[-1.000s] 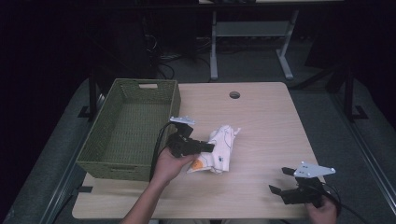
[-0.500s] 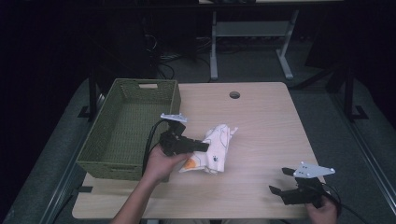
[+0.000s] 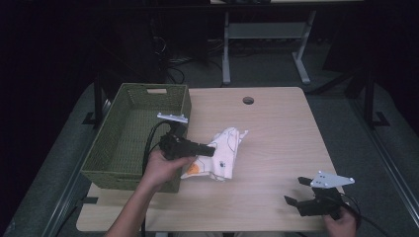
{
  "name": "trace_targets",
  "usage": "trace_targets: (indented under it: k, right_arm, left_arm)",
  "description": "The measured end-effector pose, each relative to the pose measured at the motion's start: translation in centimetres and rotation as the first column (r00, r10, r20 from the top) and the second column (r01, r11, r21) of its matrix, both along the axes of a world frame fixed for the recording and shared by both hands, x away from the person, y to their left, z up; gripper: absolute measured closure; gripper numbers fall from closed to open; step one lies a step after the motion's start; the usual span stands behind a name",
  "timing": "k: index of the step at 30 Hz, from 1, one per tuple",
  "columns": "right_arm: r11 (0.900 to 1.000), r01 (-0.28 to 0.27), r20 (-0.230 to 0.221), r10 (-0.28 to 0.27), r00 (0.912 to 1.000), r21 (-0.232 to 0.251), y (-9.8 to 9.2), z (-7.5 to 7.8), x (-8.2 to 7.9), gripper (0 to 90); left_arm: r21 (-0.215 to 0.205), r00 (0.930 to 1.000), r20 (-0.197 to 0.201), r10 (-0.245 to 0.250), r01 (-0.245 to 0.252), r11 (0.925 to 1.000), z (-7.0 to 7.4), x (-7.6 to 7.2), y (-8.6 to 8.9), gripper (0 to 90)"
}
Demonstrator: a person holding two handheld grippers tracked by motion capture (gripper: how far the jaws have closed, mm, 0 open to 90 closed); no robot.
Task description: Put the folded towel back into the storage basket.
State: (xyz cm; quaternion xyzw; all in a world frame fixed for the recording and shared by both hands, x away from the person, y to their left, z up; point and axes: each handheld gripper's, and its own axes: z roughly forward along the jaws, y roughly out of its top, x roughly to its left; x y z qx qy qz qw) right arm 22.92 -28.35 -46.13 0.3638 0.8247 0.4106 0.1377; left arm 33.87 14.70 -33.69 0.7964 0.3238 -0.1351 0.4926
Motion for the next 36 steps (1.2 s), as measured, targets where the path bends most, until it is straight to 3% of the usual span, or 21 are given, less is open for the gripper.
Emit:
trace_targets:
  k: [4, 10, 23, 36]
  right_arm:
    - [1.0, 0.001, 0.002, -0.001, 1.0, -0.001, 0.0, -0.1, 0.1, 14.0]
    - [1.0, 0.012, -0.004, -0.012, 0.9999, 0.002, 0.0, -0.2, 0.2, 14.0]
    - [0.999, 0.041, -0.013, -0.041, 0.9991, 0.008, -0.3, -0.5, 0.3, 14.0]
    - [0.999, 0.052, -0.01, -0.052, 0.9986, -0.001, -0.4, -0.5, 0.4, 14.0]
  left_arm:
    - [-0.007, 1.0, -0.003, 0.006, -0.006, 1.0, 0.4, 0.2, 0.6, 81.2]
    - [-0.054, 0.9999, -0.007, 0.014, -0.014, 0.9984, 1.0, 0.6, 2.1, 81.2]
    - [-0.063, 0.9988, -0.013, 0.047, -0.047, 0.9969, 2.0, 1.4, 4.7, 80.9]
    - [-0.064, 0.9923, -0.01, 0.123, -0.124, 0.9903, 2.7, 1.2, 8.7, 80.7]
